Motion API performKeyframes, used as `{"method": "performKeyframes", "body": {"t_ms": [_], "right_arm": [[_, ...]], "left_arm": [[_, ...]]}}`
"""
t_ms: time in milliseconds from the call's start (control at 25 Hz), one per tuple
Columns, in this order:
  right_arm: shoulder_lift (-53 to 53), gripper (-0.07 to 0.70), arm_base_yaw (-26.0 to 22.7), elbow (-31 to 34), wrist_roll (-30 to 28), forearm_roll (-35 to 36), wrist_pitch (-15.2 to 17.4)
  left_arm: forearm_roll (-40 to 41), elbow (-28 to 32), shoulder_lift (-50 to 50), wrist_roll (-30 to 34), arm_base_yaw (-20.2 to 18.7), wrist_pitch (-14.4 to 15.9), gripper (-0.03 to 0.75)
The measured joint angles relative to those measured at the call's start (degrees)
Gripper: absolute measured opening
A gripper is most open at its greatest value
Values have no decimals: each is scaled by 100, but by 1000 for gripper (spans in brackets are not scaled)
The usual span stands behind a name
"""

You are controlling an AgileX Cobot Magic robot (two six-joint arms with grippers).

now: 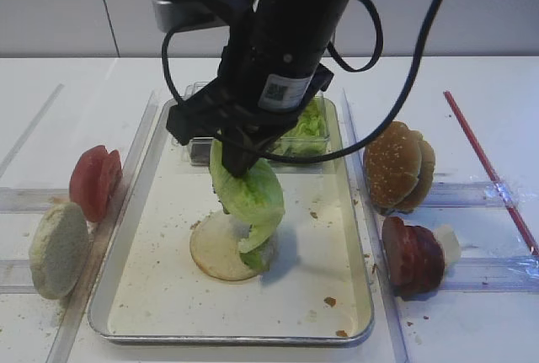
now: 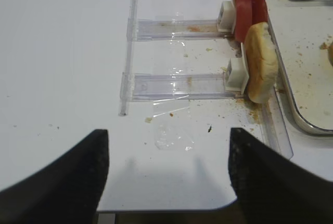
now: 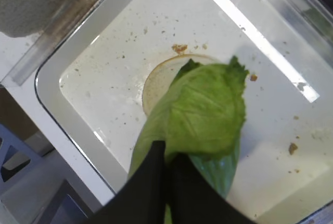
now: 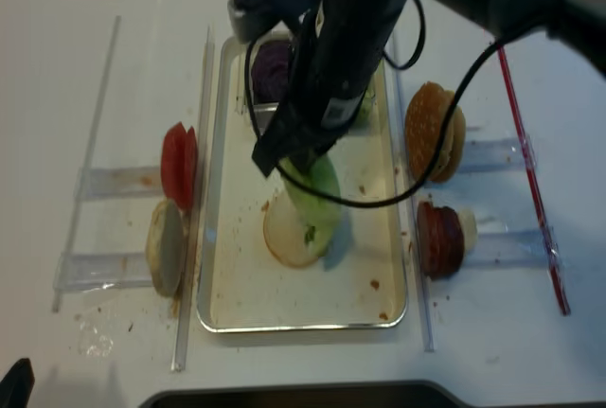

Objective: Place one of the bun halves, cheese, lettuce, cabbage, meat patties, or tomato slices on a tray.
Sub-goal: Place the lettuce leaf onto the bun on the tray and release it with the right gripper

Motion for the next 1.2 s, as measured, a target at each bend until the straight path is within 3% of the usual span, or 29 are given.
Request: {"method": "performKeyframes", "body": {"t_ms": [560,1200], "right_arm": [[682,15,0,9,-467,235,-400],[1067,15,0,9,-678,433,-448]], "left_arm": [[0,0,0,0,0,-4,445],[0,0,0,0,0,-4,445]]}}
